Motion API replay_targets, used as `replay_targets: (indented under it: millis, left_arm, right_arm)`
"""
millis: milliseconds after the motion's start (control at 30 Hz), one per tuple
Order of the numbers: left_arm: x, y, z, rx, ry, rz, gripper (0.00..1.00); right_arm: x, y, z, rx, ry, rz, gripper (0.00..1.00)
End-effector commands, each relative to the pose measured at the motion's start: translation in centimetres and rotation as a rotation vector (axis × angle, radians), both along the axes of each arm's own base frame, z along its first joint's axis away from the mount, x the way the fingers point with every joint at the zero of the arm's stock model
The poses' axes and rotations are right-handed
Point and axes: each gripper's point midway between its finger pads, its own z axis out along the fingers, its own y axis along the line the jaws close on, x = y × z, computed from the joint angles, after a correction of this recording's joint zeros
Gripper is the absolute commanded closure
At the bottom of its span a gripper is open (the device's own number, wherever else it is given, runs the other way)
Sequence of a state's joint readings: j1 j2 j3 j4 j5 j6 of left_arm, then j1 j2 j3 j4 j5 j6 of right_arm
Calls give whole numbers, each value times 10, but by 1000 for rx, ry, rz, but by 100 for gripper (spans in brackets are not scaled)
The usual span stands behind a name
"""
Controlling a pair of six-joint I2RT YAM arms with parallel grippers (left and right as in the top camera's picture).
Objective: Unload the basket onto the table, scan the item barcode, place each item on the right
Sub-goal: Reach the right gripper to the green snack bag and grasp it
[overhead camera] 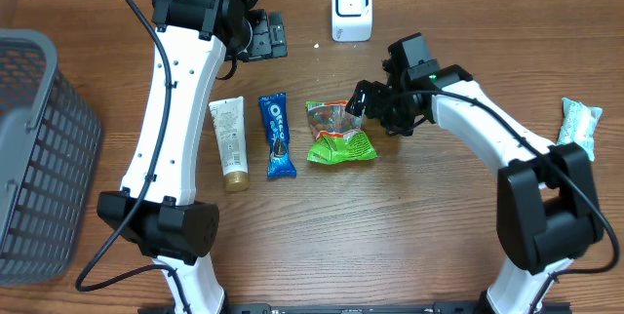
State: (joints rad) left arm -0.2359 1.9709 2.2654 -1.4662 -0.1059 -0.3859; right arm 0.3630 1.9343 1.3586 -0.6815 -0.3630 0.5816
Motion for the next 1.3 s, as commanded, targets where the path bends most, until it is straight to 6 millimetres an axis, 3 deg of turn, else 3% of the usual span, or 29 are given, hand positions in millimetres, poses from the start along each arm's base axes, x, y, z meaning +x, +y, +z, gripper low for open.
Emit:
replay_targets:
  millis: [0,67,167,233,267,333,467,600,733,767,800,867,967,1100,1267]
  left_arm:
    - [0,-3,-2,8,3,-20,0]
    - [0,-3,-2,8,3,-20,0]
    - [0,-3,-2,8,3,-20,0]
    - [0,-3,-2,8,3,-20,0]
    - [0,-3,-2,8,3,-20,0]
    - [0,-3,-2,8,3,-20,0]
    - [0,-3,-2,8,3,-20,1]
    - [0,-3,-2,8,3,-20,0]
    - [0,-3,-2,8,3,-20,0]
    - [0,-3,-2,8,3,-20,0]
    - [0,-3,-2,8,3,-20,0]
    - [0,-3,-2,8,3,-20,0]
    - [0,-3,-2,8,3,-20,0]
    - [0,-3,-2,8,3,-20,0]
    - [0,-3,-2,8,3,-20,0]
  right_arm:
    - [-9,16,-23,31,86,-11,10]
    - [-13,30,-29,87,114,23,10]
    - [-14,30,-33,86,139,-8,20]
    - [-15,30,-35,80,158,-38,39]
    - [-15,28,-37,64,154,-41,54]
    - [-16,28,-37,62,150,-33,70]
    - [-8,22,-25,114,57,142,71]
    - [9,-21,-13,45,-123,414,67]
    - [34,-73,-20,-101,-214,434,62]
    - [38,-82,-19,-103,-219,415,54]
    - [44,-91,-14,-82,-210,364,33]
    - [50,-101,0,8,-140,195,19]
    - [36,-83,32,288,48,27,14]
    - [-3,-73,13,210,285,-72,0]
    - [-21,-45,-22,86,358,-162,0]
